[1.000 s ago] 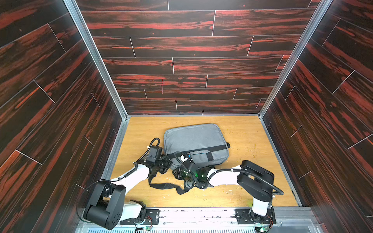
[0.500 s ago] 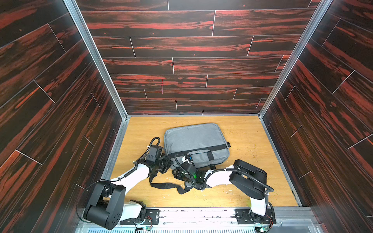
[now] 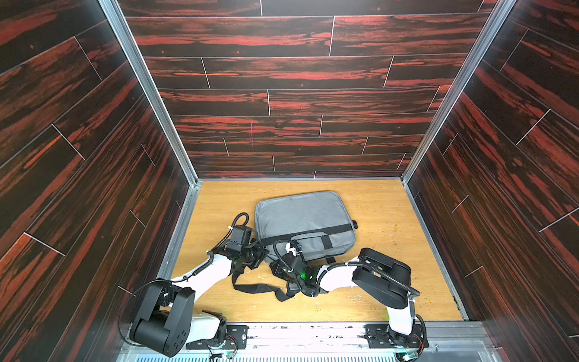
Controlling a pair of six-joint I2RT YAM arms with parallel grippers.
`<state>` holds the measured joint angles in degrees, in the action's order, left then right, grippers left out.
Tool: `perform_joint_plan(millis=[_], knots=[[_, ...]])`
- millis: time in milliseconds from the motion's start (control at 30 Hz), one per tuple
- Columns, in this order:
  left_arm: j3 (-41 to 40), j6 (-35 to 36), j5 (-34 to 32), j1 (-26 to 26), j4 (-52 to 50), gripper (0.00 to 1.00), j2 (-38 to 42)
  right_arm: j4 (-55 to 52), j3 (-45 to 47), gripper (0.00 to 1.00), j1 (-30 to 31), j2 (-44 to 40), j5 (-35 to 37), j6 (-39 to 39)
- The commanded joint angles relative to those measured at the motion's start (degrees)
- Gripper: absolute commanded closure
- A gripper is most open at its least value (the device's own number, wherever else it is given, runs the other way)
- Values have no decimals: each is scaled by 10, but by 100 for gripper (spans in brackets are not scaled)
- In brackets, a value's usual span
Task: Open the zippered laptop bag and take out the laptop
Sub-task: Unzip the zipper on the zippered laptop bag.
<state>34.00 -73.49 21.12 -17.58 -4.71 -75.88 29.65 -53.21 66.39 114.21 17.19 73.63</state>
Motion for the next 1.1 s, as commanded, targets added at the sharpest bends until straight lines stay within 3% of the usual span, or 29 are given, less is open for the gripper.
perform_joint_plan(millis=[0,167,633,1067], knots=[[12,7,14,-1,-11,99,7,25,1,86,-1,14,25,-6],[14,12,9,-1,-17,99,11,10,6,100,-1,-5,32,-16],[41,58,-5,11,-53,100,2,-209,2,100,13,-88,10,-110],[45,80,-3,15,-64,100,0,-286,-13,100,13,-80,-18,-152]])
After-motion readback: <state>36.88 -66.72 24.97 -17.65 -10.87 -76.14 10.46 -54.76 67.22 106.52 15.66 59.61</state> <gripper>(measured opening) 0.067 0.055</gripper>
